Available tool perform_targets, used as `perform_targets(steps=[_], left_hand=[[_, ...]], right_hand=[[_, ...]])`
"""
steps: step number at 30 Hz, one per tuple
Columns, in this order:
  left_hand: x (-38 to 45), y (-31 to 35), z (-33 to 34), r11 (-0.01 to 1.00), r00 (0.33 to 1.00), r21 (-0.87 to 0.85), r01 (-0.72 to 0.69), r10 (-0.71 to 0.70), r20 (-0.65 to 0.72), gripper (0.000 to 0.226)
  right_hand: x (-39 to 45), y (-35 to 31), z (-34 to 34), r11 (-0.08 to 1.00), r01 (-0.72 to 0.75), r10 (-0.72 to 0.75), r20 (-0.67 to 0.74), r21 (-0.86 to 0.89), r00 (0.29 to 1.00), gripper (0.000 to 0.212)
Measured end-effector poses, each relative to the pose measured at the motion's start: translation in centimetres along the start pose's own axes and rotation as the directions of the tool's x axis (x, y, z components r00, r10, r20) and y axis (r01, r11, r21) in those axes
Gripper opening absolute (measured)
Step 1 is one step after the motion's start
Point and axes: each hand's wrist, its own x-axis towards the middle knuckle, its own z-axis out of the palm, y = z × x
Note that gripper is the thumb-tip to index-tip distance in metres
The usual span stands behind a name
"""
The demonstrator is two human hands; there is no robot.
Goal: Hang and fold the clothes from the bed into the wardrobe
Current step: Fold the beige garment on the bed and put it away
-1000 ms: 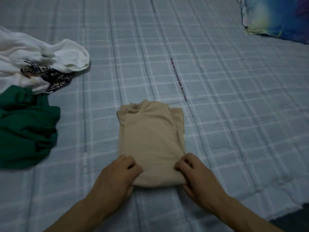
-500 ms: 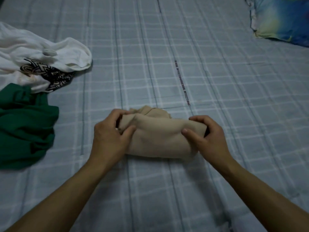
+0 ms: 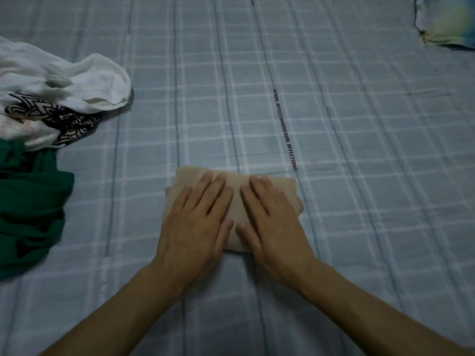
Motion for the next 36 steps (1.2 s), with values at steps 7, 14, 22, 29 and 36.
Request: perform_targets(steps=[7, 14, 22, 29, 36], left_hand=[[-0.6, -2.5, 2.2, 0.999, 0.959, 0.025, 0.027, -0.033, 0.282, 0.066], [0.2, -1.8, -0.2, 0.999, 0.938, 0.033, 0.031, -0.040, 0.344, 0.068], [-1.5, -2.3, -1.8, 0.993, 0.913, 0.046, -0.107, 0.080, 0.399, 0.084], [-0.8, -2.1, -1.0, 0.967, 0.946, 0.159, -0.201, 0.150, 0.287, 0.078], [0.1, -1.9, -1.0, 0.956, 0.979, 0.211, -0.204, 0.199, 0.041, 0.035]], right_hand=[[-0.4, 1.3, 3.0, 0.995, -0.028, 0.045, 0.185, -0.095, 0.982, 0.070], [0.2, 0.2, 1.2, 0.996, -0.061, 0.076, 0.244, -0.068, 0.967, 0.070], [-2.1, -0.5, 1.6, 0.992, 0.088, -0.060, 0.267, -0.093, 0.962, 0.088], [-1.1, -0.7, 1.1, 0.985, 0.110, -0.090, 0.145, -0.132, 0.985, 0.080], [-0.5, -0.8, -0.2, 0.983, 0.095, -0.087, 0.058, -0.158, 0.995, 0.074]])
